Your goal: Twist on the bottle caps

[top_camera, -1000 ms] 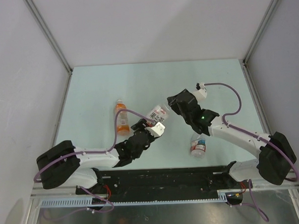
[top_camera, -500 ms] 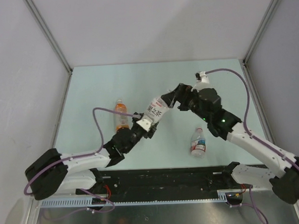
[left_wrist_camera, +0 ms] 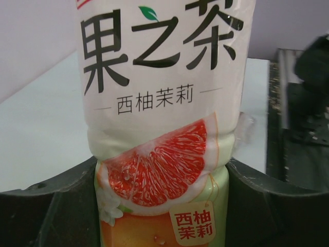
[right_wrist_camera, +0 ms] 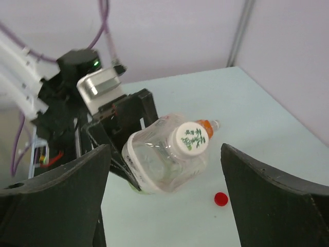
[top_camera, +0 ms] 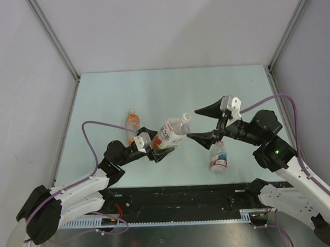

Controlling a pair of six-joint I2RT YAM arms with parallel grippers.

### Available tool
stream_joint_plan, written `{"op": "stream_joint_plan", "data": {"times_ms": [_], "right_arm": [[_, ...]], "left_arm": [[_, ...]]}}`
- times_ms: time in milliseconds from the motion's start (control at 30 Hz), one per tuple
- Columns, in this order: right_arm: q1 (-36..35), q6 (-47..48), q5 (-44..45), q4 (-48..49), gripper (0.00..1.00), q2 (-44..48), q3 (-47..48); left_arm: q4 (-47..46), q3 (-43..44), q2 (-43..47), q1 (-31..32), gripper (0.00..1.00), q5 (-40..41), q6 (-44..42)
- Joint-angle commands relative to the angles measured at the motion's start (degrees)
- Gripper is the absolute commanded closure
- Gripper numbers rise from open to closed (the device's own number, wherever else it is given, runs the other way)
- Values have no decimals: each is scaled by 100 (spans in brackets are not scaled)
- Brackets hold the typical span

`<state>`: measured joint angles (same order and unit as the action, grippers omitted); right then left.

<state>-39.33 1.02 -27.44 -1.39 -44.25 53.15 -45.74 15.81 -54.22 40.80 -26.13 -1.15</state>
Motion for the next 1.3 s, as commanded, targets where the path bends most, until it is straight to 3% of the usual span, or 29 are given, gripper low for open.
{"op": "stream_joint_plan", "data": {"times_ms": [0,267,400,567,667,733,767,800,833,867,933,1100,1167,1267], "right_arm": [[-46,1246,-1208,-357,10,31,-76],[-65,1539,-1328,-648,15,92,-76],[-131,1450,-1392,-514,22,-22,-76],[-308,1125,-1391,-266,40,-238,-76],[-475,839,-859,-147,68,-356,-76],[-518,641,-462,-119,83,-400,-76],[-520,551,-256,-109,89,-409,-76],[-526,449,-22,-82,95,-409,-72],[-529,345,276,-55,97,-396,-70],[-530,232,657,-15,99,-376,-69],[-527,15,1689,45,100,-328,-68],[-198,-598,5003,-138,100,-484,-12],[180,-790,5721,-379,100,-663,89],[913,-1053,6095,-785,100,-966,316]], "left_arm": [[-278,-27,13,-73,100,-1407,125],[-277,-62,18,-78,100,-1685,-106],[-278,-26,-44,-78,100,-1881,-108],[-278,11,-98,-80,100,-1852,-105],[-278,35,-100,-76,99,-1650,-74],[-278,42,-66,-75,85,-1379,4],[-278,48,-47,-73,70,-1211,37],[-278,46,-24,-77,39,-1035,54],[-278,37,14,-79,19,-881,62],[-278,23,55,-75,10,-734,67],[-278,-38,158,-73,3,-258,224],[-169,-194,422,-80,1,1980,946],[-9,-230,511,-81,1,2523,1146],[237,-233,633,-81,0,2760,1303]]}}
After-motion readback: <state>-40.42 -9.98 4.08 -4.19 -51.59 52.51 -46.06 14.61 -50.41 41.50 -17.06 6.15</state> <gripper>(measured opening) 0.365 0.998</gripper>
